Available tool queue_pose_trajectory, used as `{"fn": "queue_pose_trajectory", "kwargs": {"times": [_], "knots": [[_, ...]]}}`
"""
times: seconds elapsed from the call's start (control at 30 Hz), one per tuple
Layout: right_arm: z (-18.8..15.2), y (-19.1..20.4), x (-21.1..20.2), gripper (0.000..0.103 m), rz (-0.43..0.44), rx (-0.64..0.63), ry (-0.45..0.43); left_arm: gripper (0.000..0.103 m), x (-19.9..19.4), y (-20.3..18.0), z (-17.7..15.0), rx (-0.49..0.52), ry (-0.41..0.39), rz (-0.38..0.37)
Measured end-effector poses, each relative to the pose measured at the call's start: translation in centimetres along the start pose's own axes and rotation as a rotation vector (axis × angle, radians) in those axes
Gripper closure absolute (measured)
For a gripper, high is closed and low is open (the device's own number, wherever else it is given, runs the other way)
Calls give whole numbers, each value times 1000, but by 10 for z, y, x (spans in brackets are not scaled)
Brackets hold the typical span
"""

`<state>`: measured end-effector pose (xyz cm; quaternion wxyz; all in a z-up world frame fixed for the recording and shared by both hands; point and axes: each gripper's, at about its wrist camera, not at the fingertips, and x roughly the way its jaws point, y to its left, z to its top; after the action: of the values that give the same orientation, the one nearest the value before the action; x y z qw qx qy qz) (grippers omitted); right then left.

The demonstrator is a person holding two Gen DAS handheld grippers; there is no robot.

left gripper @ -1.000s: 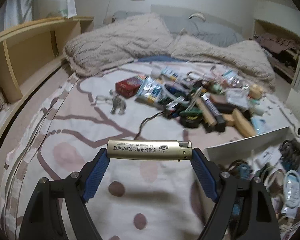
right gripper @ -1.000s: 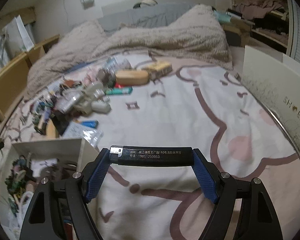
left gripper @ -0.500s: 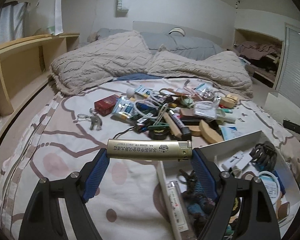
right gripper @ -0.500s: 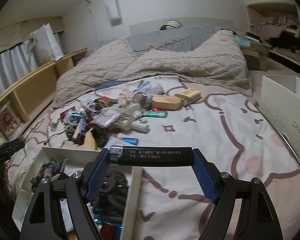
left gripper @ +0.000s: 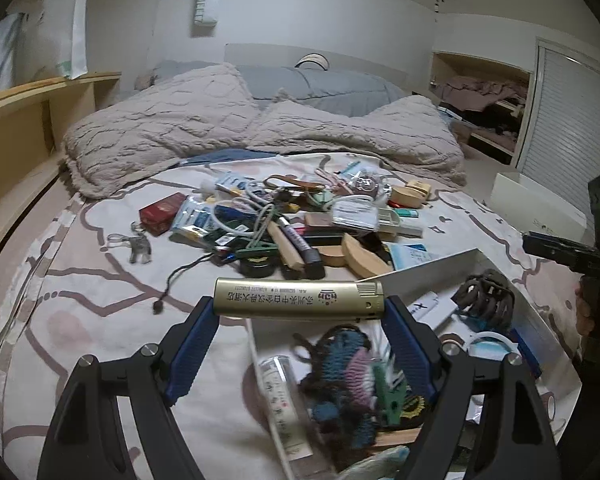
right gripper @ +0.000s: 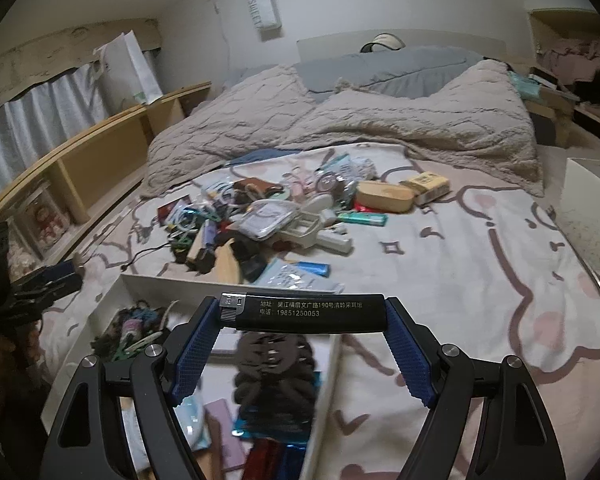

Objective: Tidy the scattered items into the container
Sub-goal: 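Carry the gold and black lighters over the white box tray with both grippers, then open the right gripper to drop the black lighter while the left lowers the gold lighter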

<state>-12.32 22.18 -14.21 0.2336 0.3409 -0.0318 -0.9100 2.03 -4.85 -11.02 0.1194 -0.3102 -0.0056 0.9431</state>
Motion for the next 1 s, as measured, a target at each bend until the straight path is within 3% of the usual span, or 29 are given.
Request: {"fn": "queue_pose_trajectory", "kwargs": {"times": [0.33,0.6,1.0], "knots": [[10,42,18,22,99,23,95,20,8,-29,-6,52,56,-72],[19,80,47,22,57,-63,165,20,10,-48,-16,89,102,-128],[13,75,107,21,49,77,345,20,15,-57,-24,88,163,-172]]}}
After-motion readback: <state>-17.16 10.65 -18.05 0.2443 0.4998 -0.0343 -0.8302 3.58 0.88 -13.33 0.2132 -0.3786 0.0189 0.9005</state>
